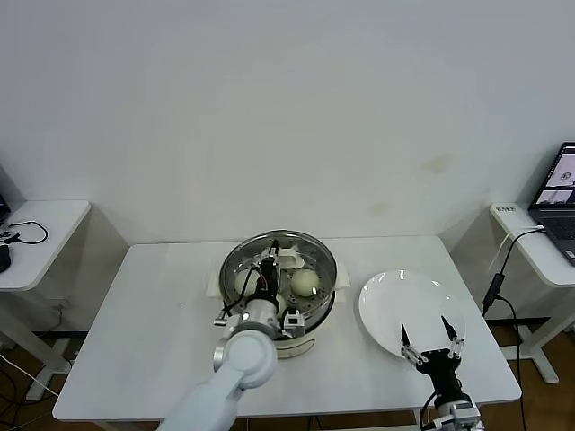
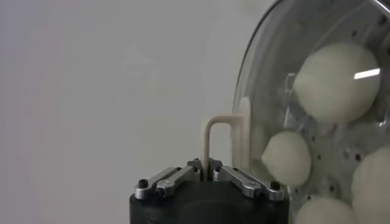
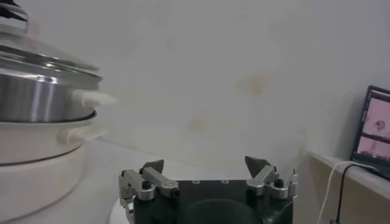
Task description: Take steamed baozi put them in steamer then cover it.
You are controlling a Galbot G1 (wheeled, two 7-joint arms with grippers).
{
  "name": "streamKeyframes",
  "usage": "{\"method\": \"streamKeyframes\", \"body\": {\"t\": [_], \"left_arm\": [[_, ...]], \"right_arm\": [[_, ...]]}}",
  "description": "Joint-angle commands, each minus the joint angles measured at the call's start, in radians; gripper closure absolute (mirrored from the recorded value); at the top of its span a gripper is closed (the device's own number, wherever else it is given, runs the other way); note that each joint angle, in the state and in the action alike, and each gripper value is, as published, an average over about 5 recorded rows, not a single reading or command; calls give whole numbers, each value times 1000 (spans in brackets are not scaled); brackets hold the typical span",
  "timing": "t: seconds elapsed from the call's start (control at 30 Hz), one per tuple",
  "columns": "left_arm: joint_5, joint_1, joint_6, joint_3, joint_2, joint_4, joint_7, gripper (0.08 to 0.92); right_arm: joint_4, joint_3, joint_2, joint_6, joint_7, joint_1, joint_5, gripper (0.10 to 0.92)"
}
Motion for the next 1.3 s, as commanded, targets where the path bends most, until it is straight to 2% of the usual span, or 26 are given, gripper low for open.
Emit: {"method": "streamKeyframes", "body": {"t": [0.03,0.37,0.77,0.87,1.03,1.3], "left_arm": [[28,-1,3,12,-30,14,15,863],[28,18,0,-14,-9,-5,20,863],[33,40,-14,-26,-27,-12,1,857],[34,50,-16,-29,-24,-30,-5,805],[30,99,-26,-31,6,-104,-15,659],[-53,256,-97,-84,130,-304,-88,433]], "right_arm": [[-2,-2,-1,1,0,1,-5,203],[-4,-13,-1,1,-2,2,-6,203],[-4,-20,-3,0,-4,2,-8,203],[-4,-22,-2,-1,-4,2,-8,203],[-3,-24,-1,-2,-4,2,-8,203],[-1,-22,-8,0,-4,-9,-7,203]]}}
